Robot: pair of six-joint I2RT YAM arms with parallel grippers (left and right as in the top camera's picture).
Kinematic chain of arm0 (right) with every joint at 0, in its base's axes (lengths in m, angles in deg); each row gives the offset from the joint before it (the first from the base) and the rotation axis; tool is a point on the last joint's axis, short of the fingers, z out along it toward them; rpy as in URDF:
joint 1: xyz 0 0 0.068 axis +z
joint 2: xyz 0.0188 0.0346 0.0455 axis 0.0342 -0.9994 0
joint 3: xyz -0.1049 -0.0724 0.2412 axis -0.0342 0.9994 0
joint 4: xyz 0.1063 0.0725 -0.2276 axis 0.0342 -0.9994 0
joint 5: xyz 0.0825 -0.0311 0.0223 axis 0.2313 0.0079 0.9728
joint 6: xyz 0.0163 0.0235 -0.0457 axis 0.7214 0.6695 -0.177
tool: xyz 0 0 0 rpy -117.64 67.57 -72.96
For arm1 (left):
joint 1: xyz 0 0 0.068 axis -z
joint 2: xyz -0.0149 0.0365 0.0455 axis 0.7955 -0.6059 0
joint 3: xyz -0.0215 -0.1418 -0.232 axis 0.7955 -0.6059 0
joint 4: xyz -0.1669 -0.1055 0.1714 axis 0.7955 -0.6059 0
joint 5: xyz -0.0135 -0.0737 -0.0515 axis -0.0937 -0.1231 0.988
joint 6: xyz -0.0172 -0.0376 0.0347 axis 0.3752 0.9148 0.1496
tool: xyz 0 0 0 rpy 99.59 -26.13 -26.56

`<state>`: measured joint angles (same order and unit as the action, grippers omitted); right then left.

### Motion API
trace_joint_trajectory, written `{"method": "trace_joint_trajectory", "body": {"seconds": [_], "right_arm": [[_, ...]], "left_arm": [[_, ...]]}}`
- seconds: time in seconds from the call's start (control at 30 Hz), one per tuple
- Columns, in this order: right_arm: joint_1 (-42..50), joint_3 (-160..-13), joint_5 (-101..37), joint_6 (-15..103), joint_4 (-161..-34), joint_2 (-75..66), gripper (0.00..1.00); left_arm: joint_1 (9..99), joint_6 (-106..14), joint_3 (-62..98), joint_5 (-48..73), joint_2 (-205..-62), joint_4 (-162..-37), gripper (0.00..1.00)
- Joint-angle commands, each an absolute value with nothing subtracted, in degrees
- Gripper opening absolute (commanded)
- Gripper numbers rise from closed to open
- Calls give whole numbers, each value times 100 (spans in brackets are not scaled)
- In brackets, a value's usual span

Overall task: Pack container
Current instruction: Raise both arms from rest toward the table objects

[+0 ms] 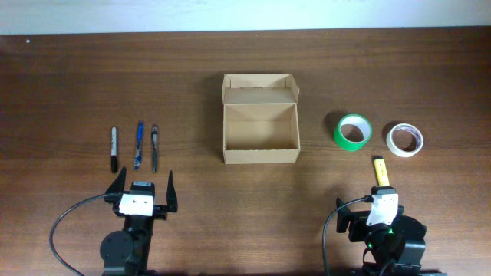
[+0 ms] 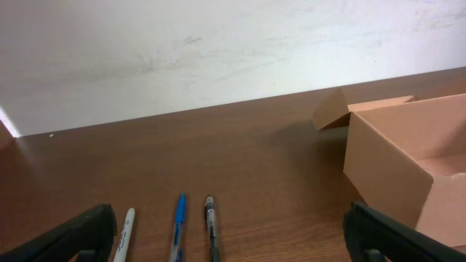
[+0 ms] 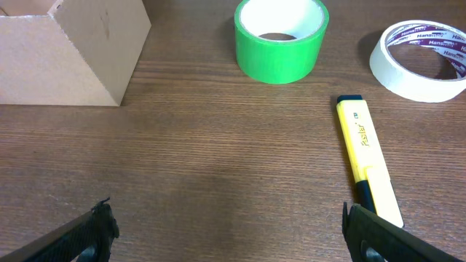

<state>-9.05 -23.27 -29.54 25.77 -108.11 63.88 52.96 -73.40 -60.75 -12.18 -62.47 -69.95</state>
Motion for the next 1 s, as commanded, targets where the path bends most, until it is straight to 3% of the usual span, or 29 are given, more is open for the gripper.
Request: {"method": "trace_joint_trajectory", "body": {"seconds": [0.0, 0.97], "right_arm": [[-873, -2296, -2921, 2610, -10811, 6431, 99], [-873, -2296, -2921, 2610, -10811, 6431, 99]], "left_arm": [[5320, -7412, -6134, -1157, -6181, -6991, 99], [5320, -7432, -6134, -1133, -6181, -6947, 99]]}}
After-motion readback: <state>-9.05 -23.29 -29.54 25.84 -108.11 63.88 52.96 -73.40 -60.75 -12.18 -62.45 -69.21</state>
